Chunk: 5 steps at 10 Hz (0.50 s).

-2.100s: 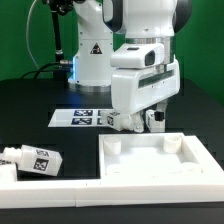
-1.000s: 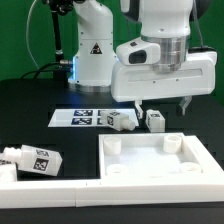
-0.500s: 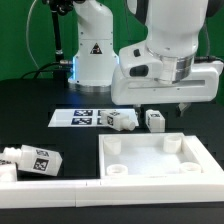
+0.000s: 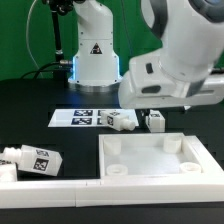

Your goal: Assemble one leg

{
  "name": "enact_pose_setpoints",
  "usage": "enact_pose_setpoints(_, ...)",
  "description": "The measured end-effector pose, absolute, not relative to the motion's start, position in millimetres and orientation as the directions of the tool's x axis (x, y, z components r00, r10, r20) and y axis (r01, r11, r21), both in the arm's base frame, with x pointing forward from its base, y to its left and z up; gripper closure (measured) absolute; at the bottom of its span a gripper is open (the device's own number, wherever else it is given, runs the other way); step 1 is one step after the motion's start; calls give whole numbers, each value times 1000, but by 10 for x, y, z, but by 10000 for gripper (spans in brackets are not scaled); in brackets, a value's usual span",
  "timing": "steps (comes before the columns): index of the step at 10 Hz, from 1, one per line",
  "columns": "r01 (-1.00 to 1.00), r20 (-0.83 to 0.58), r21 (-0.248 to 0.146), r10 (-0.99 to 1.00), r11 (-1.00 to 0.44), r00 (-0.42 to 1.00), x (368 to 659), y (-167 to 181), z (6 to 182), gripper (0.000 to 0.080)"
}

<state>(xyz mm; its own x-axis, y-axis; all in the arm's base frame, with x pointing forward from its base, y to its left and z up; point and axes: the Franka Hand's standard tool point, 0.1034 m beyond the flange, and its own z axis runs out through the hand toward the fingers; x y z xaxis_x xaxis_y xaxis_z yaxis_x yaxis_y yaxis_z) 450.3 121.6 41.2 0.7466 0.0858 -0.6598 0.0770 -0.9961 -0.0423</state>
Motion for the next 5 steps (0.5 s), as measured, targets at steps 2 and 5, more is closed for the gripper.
enact_pose_setpoints(2,82,-695,-47,92,-996,713,4454,1198,398,151)
enact_pose_setpoints(5,64,-707,-39,72,-997,703,4387,1124,306,151)
